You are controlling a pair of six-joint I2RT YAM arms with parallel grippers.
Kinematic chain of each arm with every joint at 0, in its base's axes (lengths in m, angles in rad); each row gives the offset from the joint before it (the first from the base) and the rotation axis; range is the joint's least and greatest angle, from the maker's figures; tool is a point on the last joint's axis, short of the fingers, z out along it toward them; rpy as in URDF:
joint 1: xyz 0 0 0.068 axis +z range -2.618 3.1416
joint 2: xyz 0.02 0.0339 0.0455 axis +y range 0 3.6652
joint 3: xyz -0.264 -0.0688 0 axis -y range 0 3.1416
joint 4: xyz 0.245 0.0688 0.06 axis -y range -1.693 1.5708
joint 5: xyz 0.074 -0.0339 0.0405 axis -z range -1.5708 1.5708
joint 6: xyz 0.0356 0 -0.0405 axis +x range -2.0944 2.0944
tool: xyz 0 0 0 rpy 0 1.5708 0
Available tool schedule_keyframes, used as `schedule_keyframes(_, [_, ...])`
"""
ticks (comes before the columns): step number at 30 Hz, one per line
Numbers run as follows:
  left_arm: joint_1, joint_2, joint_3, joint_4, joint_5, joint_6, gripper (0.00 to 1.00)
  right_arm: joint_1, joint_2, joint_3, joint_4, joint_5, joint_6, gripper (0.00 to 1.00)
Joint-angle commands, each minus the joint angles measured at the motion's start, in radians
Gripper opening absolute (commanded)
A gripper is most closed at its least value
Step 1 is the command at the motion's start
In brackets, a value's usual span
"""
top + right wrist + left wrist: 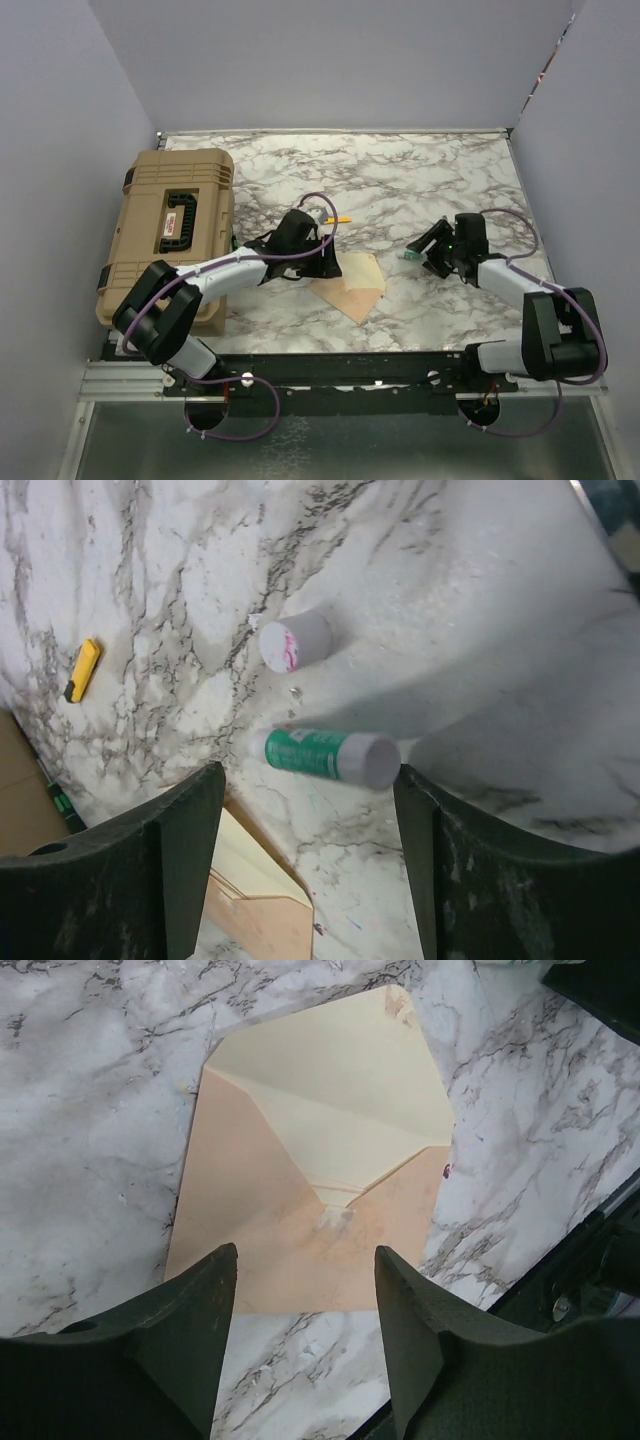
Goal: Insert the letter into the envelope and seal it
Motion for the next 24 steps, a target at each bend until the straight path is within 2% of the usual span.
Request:
schedule_keyframes(1, [0.004, -0.062, 0.023, -0.096, 0.006, 0.048, 0.56, -0.009, -0.121, 0.011, -0.236, 0.162, -0.021, 0.72])
schedule_keyframes(3, [0.003, -0.079, 0.017, -0.114, 0.011, 0.048, 0.50, -0.009, -0.170, 0.016, -0.287, 0.195, -0.035, 0.72])
schedule_keyframes(6, [0.003, -0.096, -0.002, -0.125, 0.025, 0.051, 0.38, -0.009, -0.224, 0.043, -0.358, 0.207, -0.061, 0.69])
schedule_keyframes(9, [0.003, -0.115, -0.026, -0.127, 0.028, 0.058, 0.25, -0.009, -0.263, 0.058, -0.356, 0.148, -0.121, 0.54])
schedule_keyframes(12, [0.001, -0.113, -0.040, -0.125, 0.032, 0.073, 0.18, -0.008, -0.264, 0.034, -0.258, -0.068, -0.173, 0.34])
schedule_keyframes(15, [-0.001, -0.095, -0.049, -0.123, 0.013, 0.088, 0.11, 0.026, -0.229, 0.006, -0.173, -0.175, -0.160, 0.19])
schedule_keyframes(18, [-0.004, -0.074, -0.060, -0.098, -0.007, 0.094, 0.04, 0.103, -0.183, -0.003, -0.093, -0.174, -0.156, 0.15])
schedule_keyframes(24, [-0.012, -0.013, -0.075, -0.074, -0.024, 0.090, 0.01, 0.176, -0.039, 0.030, -0.068, -0.068, -0.106, 0.12])
